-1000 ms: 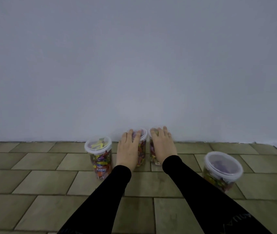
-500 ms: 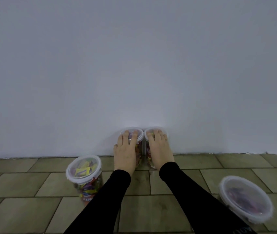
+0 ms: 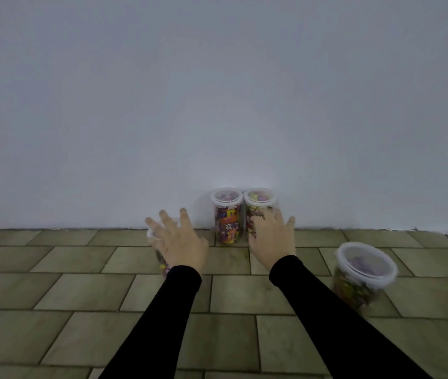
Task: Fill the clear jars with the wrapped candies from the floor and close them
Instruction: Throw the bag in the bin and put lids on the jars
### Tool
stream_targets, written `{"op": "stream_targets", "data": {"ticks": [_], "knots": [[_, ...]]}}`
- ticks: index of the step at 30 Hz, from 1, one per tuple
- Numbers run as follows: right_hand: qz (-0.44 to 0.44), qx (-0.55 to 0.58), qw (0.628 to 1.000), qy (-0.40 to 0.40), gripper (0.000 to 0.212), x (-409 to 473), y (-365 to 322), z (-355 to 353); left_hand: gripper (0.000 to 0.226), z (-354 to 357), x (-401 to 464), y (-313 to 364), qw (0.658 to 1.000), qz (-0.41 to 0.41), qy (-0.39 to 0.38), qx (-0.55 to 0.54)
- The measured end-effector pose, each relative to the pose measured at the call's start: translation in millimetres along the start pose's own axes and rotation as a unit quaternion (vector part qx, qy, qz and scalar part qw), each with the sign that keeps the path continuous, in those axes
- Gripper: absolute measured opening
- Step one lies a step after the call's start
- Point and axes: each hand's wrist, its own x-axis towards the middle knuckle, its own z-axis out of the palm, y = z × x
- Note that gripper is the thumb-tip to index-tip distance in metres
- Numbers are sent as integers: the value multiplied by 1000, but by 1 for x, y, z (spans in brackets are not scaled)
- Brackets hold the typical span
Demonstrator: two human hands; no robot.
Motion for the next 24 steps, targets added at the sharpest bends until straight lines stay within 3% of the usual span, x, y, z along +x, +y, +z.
{"op": "stream_targets", "data": {"ticks": [4,9,13,24], "knots": [[80,-26,996,-3,37,-35,16,-17,60,2,-13,-13,1000,-14,-6,-10],[197,-67,977,-38,60,-69,50,-29,56,-4,-45,5,998,54,-8,-13],[250,-60,964,-59,67,-85,62,-23,57,2,-76,28,993,121,3,-2],[67,-120,988,-68,60,-85,108,-19,64,7,-129,99,957,280,-2,-79]]}}
